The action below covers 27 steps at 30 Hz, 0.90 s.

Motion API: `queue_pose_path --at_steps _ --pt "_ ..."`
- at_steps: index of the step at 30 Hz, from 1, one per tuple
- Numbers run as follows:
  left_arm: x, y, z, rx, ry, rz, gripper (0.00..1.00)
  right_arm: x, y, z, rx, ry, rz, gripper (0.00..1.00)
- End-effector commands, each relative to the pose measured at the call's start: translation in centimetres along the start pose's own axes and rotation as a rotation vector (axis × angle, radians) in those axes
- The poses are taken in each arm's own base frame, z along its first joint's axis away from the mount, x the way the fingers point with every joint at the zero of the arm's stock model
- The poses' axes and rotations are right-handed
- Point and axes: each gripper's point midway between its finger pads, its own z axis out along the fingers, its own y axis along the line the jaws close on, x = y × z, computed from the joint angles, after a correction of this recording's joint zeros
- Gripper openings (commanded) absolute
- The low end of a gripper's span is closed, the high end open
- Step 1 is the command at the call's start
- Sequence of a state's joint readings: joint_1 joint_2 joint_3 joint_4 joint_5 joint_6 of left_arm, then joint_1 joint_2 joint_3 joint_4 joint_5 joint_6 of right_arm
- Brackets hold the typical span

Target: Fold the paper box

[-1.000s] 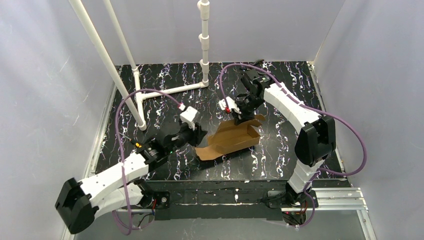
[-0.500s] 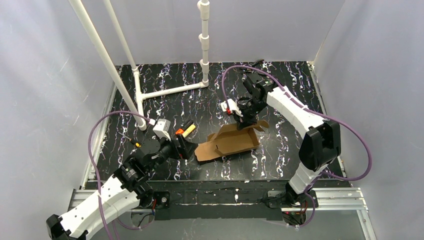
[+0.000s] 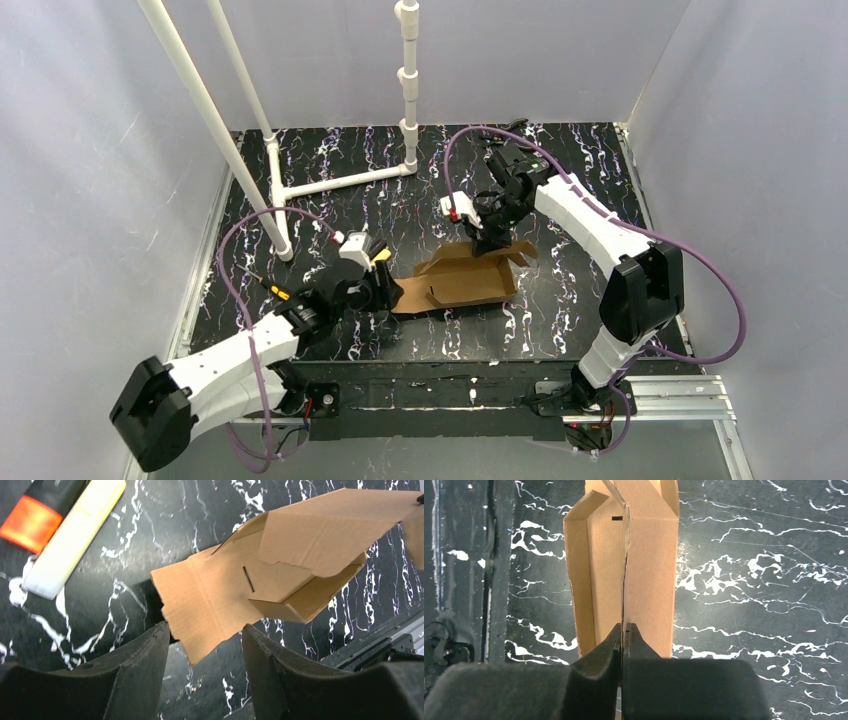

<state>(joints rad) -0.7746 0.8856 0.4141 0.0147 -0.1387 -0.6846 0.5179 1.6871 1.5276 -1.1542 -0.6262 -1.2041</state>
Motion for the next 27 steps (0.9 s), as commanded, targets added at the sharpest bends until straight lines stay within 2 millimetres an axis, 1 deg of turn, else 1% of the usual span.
queue_pose_path --at_steps 1,6,8,11,15,16,18,19,22,24,27 --pt "-3.1 -2.0 1.2 0.031 -0.052 0.091 0.54 -1.0 -1.3 -0.8 0.094 -0.02 0.044 0.13" --pt "-3.0 -1.3 2.3 0.008 -0.057 0.12 0.54 -0.3 -3.1 -0.7 0.177 0.013 0.103 0.34" --pt "-3.1 -1.3 2.4 0.009 -0.067 0.118 0.54 0.0 -3.8 -0.9 0.215 0.023 0.121 0.4" --pt "-3.3 -1.2 2.6 0.016 -0.08 0.104 0.53 0.2 -4.3 -1.0 0.243 0.031 0.137 0.45" --pt "-3.5 -1.4 3.4 0.032 -0.082 0.072 0.51 0.3 -5.4 -1.4 0.316 0.038 0.178 0.48" --pt "-3.6 -1.5 3.6 0.033 -0.083 0.065 0.49 0.5 -5.7 -1.5 0.337 0.045 0.189 0.48" --pt "-3.8 -1.4 4.2 0.023 -0.086 0.043 0.41 0.8 -6.1 -1.5 0.368 0.049 0.213 0.48" --pt "-3.9 -1.3 4.5 0.019 -0.086 0.035 0.38 0.8 -6.3 -1.6 0.381 0.047 0.216 0.48" --pt "-4.1 -1.3 5.6 0.012 -0.081 0.028 0.29 1.0 -6.3 -1.4 0.391 0.043 0.231 0.48" --pt "-4.1 -1.3 6.5 0.008 -0.066 0.033 0.26 1.0 -6.3 -1.3 0.391 0.041 0.236 0.49" --pt "-4.5 -1.7 7.5 0.015 -0.058 0.043 0.24 1.0 -6.3 -1.2 0.386 0.038 0.239 0.49"
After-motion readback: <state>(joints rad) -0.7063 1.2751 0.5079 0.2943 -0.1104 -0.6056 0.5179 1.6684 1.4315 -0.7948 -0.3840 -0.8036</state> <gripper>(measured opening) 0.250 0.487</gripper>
